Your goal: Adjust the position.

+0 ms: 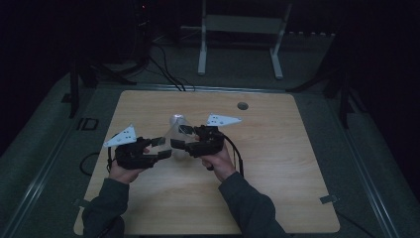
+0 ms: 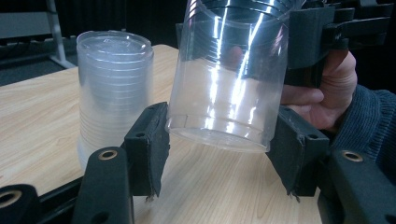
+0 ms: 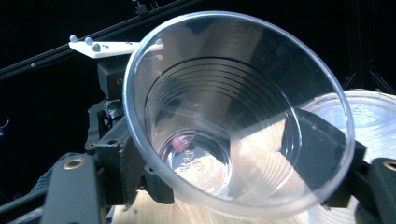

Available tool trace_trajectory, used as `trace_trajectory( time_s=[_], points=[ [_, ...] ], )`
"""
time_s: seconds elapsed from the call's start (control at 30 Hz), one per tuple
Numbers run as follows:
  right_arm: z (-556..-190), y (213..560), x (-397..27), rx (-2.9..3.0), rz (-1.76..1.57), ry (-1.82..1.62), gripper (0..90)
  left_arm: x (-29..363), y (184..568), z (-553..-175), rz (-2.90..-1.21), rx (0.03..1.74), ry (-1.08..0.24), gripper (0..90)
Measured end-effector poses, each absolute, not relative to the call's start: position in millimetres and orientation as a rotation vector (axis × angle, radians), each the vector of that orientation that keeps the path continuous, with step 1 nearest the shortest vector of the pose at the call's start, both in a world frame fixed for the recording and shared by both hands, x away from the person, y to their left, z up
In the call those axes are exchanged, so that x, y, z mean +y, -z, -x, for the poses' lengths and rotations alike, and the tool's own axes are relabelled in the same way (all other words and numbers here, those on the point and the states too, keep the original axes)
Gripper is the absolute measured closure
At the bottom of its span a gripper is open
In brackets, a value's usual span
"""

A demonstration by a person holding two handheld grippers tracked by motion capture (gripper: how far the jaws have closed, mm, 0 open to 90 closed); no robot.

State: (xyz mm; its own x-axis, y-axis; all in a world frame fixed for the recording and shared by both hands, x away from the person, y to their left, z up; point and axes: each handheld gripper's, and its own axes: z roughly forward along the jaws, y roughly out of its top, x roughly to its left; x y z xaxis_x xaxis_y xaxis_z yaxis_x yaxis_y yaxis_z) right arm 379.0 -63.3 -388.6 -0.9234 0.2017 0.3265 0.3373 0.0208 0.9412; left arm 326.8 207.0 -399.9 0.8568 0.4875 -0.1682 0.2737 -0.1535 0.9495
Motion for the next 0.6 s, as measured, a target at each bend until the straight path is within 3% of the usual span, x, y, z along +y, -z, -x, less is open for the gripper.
trace_trajectory(
  time_s=[0.37, 0.6],
  points=[
    [-378.0, 387.8, -64.1, -2.194, 0.586, 2.051, 30.4, 203.6, 399.7, -326.4, -1.778, 0.578, -0.214, 36.7],
    [-378.5, 385.4, -67.6, -2.263, 0.622, 2.038, 30.4, 200.1, 396.9, -323.2, -1.834, 0.619, -0.296, 31.7]
  ],
)
